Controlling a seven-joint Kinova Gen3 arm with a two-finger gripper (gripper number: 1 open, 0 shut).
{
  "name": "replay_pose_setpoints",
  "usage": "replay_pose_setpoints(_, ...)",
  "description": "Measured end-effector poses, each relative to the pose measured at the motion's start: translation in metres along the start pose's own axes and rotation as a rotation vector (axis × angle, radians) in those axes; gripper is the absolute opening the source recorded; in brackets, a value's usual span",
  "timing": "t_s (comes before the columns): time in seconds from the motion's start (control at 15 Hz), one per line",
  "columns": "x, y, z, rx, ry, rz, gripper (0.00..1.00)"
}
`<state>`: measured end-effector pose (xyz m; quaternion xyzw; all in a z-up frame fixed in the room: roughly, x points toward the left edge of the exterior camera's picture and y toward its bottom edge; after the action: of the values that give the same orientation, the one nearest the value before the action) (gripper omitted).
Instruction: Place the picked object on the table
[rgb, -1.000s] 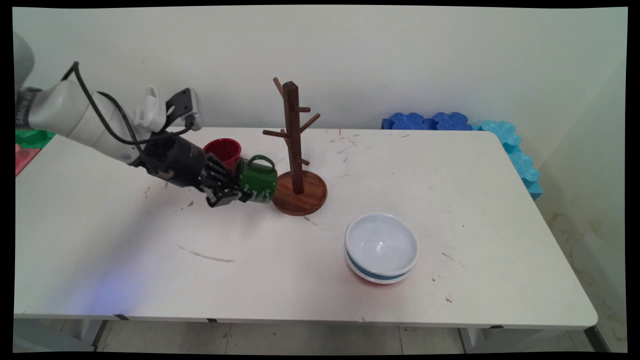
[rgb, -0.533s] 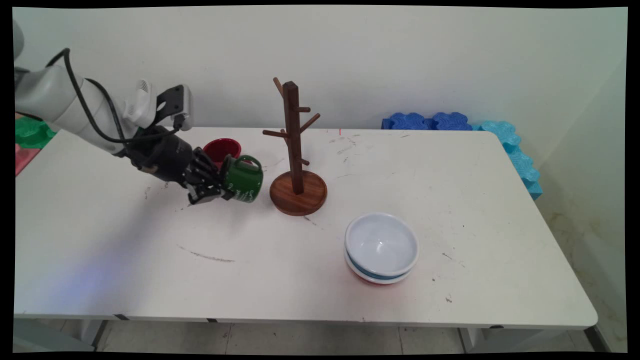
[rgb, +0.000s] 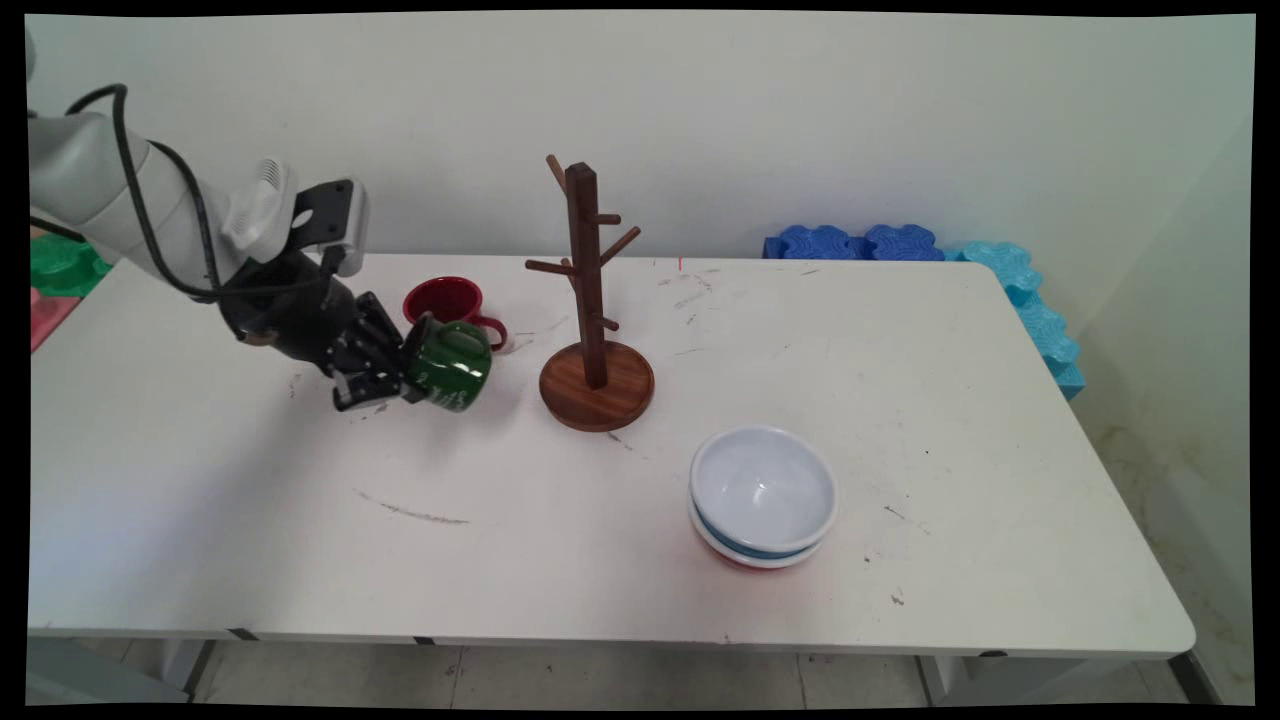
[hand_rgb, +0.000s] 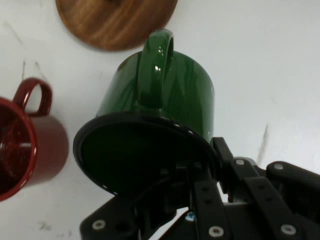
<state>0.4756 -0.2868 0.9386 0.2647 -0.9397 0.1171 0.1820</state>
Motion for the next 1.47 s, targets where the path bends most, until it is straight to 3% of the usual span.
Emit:
replay_pose_setpoints(0.93, -0.013, -0.005, 0.01, 0.032, -0.172, 0.185, 0.0)
replay_pose_setpoints(1.47, -0.013, -0.014, 0.032, 0.061, -0.226, 0.222, 0.0)
